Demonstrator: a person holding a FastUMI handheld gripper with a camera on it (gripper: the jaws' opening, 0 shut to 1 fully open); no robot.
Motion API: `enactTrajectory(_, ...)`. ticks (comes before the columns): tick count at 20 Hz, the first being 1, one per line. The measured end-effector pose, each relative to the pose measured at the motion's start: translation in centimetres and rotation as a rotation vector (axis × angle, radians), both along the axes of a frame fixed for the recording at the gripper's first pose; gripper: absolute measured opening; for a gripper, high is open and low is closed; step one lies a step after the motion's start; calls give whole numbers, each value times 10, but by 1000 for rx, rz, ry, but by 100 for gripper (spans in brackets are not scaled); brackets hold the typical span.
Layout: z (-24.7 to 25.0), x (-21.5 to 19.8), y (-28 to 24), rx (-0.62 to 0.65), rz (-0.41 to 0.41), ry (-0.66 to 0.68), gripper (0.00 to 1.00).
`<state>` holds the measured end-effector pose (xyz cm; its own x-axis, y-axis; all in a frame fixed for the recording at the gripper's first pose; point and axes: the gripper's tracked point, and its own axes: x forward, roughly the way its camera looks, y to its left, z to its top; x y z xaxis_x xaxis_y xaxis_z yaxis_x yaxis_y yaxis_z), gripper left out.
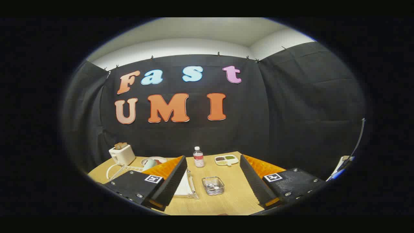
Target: Take the plate from the dish rack, then take the spoon from the basket and place it into the plate.
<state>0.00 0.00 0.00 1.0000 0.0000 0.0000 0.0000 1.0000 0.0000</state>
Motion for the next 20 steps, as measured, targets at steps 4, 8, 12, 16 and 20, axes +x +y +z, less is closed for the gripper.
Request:
enactTrajectory(4,-6,1,-9,-3,-18,18,98)
enactTrajectory(8,-5,4,-9,6,-25,17,98)
enactTrajectory(12,-7,7,-7,1,-24,21,98)
enactTrajectory(16,-6,10,-1,-2,-17,23,98)
enactTrajectory(20,-6,12,3,-1,-9,26,98)
